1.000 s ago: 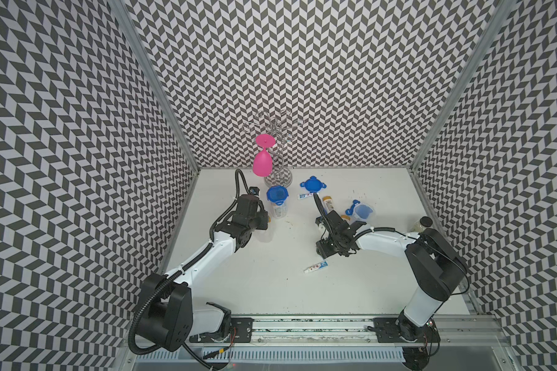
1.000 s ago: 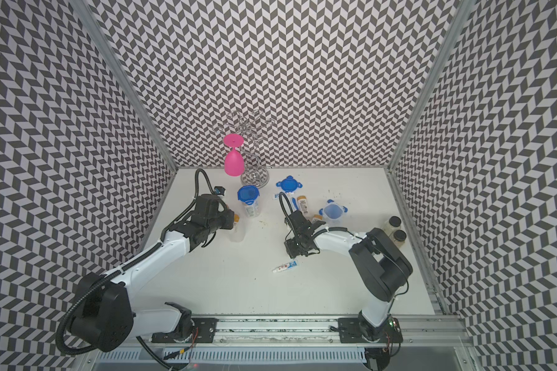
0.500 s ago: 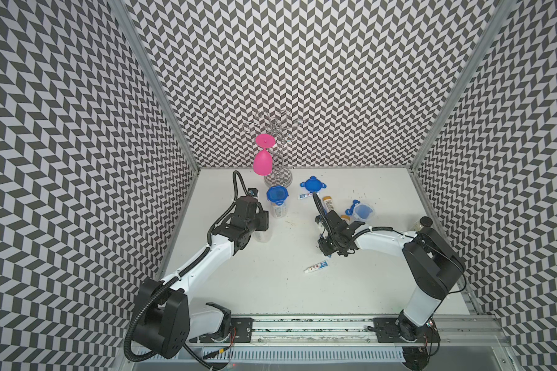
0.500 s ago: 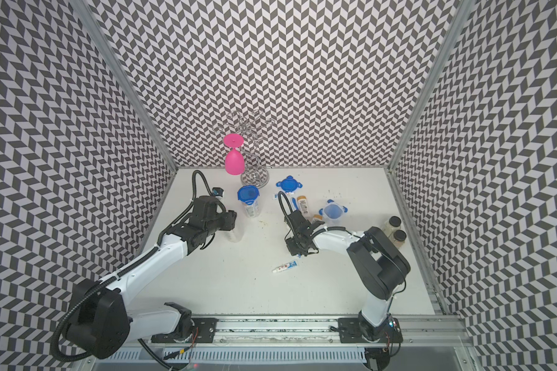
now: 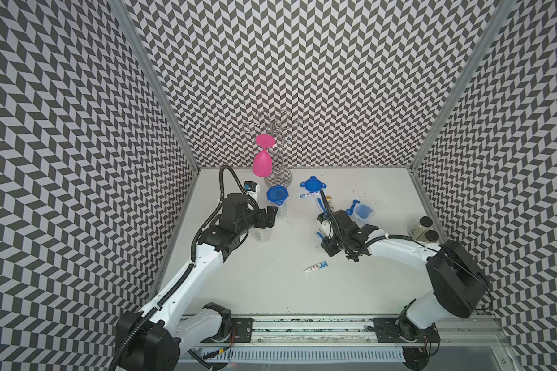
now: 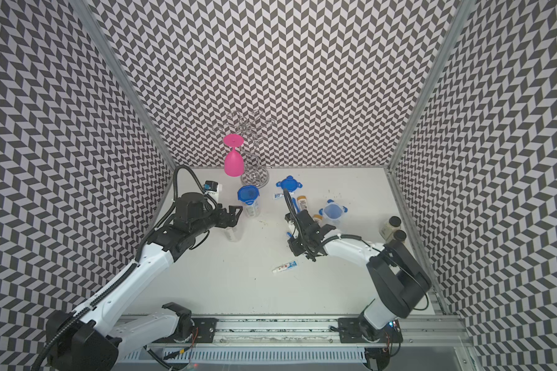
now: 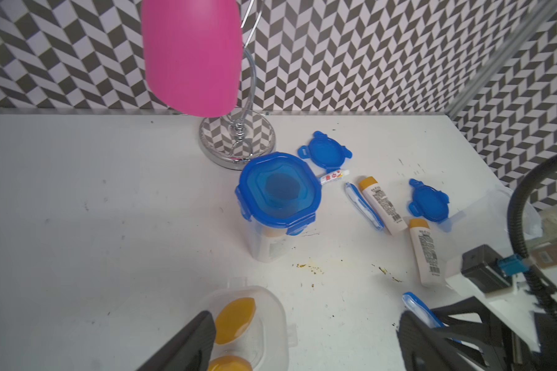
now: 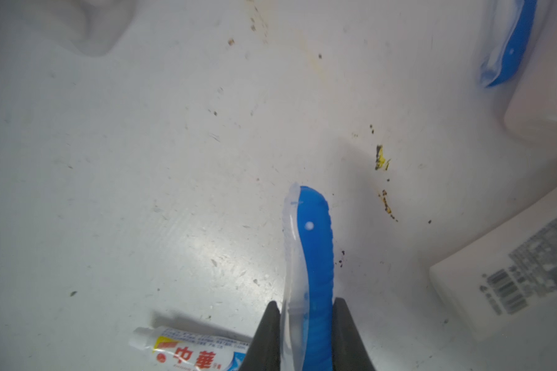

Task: Pack away toiletry kits
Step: Pick up the toiletry item from the center of the board.

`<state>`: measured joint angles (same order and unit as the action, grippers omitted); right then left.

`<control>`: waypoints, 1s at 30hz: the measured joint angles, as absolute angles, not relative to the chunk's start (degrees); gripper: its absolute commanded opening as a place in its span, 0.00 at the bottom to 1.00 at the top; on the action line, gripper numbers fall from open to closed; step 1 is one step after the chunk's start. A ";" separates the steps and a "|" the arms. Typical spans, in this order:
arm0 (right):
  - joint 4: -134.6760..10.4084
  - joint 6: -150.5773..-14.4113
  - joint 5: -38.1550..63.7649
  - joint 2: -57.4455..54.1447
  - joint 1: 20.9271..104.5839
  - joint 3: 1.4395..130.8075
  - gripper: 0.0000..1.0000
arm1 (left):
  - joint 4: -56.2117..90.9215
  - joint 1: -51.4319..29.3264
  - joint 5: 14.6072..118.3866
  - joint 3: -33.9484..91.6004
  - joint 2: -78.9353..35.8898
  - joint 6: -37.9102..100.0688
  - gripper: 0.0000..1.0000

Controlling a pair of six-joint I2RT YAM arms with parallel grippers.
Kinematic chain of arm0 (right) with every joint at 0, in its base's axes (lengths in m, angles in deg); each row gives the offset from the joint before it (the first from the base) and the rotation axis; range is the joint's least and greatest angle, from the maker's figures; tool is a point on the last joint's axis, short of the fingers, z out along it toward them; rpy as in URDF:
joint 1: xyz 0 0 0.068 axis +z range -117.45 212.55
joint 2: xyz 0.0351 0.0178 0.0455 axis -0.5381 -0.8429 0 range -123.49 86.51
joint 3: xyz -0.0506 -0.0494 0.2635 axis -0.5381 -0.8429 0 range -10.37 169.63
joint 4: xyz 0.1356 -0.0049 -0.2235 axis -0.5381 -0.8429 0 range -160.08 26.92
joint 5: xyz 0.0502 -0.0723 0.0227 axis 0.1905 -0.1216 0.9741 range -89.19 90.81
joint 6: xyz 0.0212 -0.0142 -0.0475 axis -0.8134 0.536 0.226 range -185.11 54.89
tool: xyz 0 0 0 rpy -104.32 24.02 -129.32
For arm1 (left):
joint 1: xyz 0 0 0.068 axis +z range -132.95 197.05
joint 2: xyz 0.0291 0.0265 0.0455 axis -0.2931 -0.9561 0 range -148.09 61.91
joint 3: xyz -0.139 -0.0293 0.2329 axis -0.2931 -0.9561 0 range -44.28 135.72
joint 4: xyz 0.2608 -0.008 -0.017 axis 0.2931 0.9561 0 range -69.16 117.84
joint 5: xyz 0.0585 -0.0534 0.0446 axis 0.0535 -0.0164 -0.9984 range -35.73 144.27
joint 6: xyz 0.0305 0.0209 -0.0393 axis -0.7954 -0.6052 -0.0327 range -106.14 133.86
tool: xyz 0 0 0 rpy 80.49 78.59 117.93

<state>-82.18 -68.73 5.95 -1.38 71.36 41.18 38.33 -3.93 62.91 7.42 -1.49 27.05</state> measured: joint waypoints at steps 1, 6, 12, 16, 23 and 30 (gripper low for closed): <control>-81.39 -68.38 6.65 0.30 71.36 40.94 0.01 | 38.55 -3.93 64.84 7.42 -1.71 27.57 0.98; -77.37 -67.18 10.63 7.84 71.36 38.98 0.01 | 37.81 -4.19 74.98 7.36 -4.13 32.03 0.99; -74.16 -67.61 15.53 11.99 71.38 38.52 0.01 | 31.54 -8.78 81.36 6.83 -6.45 39.07 0.99; -72.63 -68.75 18.04 13.13 71.40 38.54 0.01 | 27.65 -12.62 82.52 6.86 -8.92 42.09 0.98; -70.29 -70.17 20.55 13.98 71.95 38.98 0.01 | 21.90 -15.86 82.87 6.75 -14.19 46.74 0.85; -70.22 -70.74 21.41 13.98 72.91 38.98 0.01 | 17.57 -18.64 83.06 6.86 -17.66 48.95 0.45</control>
